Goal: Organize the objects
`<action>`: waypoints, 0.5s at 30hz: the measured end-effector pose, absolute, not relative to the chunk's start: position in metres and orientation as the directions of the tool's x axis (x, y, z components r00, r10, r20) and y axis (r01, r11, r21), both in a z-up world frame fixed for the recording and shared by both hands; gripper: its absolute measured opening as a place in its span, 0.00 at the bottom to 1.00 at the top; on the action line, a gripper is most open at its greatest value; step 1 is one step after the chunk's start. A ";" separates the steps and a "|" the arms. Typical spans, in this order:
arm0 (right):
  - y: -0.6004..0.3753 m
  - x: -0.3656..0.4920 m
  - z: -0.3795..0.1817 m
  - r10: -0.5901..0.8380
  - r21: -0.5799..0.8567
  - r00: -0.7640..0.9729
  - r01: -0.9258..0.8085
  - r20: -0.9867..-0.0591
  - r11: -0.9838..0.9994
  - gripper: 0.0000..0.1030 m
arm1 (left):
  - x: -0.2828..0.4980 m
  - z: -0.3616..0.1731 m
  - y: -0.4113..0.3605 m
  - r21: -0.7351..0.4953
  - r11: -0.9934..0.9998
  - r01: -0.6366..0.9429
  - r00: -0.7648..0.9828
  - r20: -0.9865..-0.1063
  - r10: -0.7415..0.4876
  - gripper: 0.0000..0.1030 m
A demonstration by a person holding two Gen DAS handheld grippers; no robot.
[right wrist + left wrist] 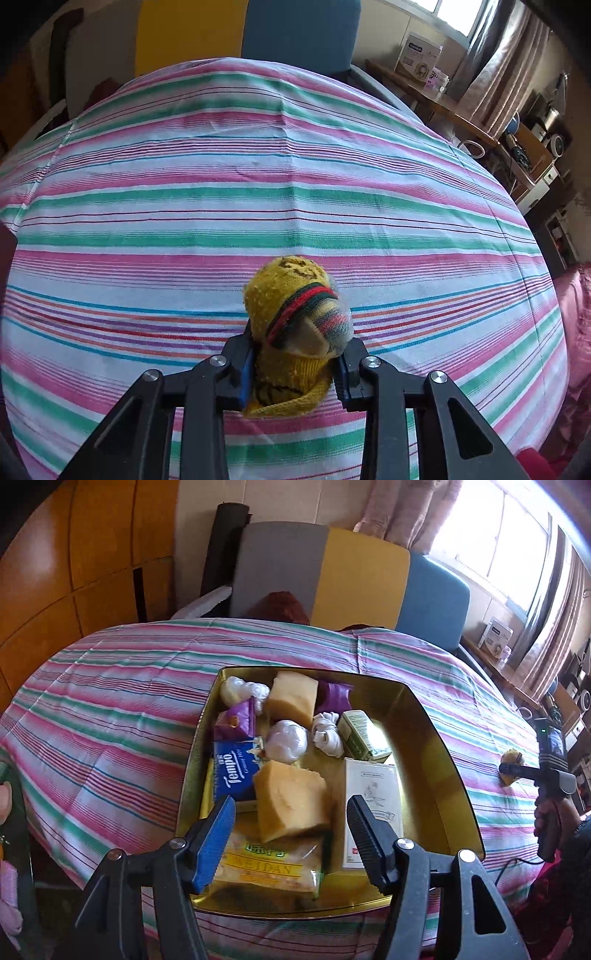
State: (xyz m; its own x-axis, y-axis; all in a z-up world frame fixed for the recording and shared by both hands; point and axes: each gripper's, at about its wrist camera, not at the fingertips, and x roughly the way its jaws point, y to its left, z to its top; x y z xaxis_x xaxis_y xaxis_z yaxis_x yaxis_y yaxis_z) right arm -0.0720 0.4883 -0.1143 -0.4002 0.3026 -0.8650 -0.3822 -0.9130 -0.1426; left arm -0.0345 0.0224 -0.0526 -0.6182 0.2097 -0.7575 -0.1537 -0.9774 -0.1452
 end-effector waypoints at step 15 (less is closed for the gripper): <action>0.322 -0.053 -0.019 0.000 -0.022 -0.647 0.025 -0.763 -0.999 0.32 | -0.035 -0.059 -0.003 -0.188 -0.977 -0.100 -0.621 -0.755 0.208 0.62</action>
State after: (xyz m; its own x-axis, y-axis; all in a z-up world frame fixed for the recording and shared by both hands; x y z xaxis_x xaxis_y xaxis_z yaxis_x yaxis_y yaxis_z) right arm -0.0530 0.3217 -0.0187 -0.6469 0.0004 -0.7625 0.0249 -0.9995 -0.0217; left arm -0.0353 -0.0035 -0.0590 -0.6213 0.2085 -0.7553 -0.0999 -0.9772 -0.1876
